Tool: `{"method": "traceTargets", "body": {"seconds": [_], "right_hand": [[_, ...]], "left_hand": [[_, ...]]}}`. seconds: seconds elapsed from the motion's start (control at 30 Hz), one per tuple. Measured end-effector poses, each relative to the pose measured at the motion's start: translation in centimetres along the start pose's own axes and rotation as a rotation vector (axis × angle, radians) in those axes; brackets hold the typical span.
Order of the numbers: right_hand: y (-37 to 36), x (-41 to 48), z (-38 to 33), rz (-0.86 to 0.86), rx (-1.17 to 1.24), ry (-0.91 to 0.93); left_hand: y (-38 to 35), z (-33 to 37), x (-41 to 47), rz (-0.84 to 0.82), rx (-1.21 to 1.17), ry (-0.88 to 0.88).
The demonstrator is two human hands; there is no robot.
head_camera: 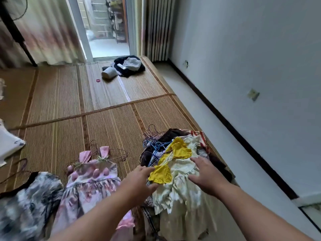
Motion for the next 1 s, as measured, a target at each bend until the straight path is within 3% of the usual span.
{"method": "traceTargets", "body": {"seconds": [0.37,0.53,1.0], "right_hand": [[-0.9,12.2,3.9,-0.071,-0.011,-0.026],[-0.4,17.9,6.2,-0.09,-0.13,0.021],[-9.1,33.0,11.1,-0.326,-0.321,0.27]], "left_hand": [[-1.9,-2.7,12.6,-0.066,0.036,0.119],[-4.4,-3.5,16.4,-0.09,0.009,0.182],[-16.1,-7.1,22.2,-0.128,-0.141,0.604]]}}
Point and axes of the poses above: each hand's wrist, its own x-axis towards the middle knuckle, its own y-axis out of the back of the hand, z = x × y, the point moved 8 cm from there along x, towards the middle knuckle, and after that the axes turned 3 degrees about y, right-handed, at the moved point
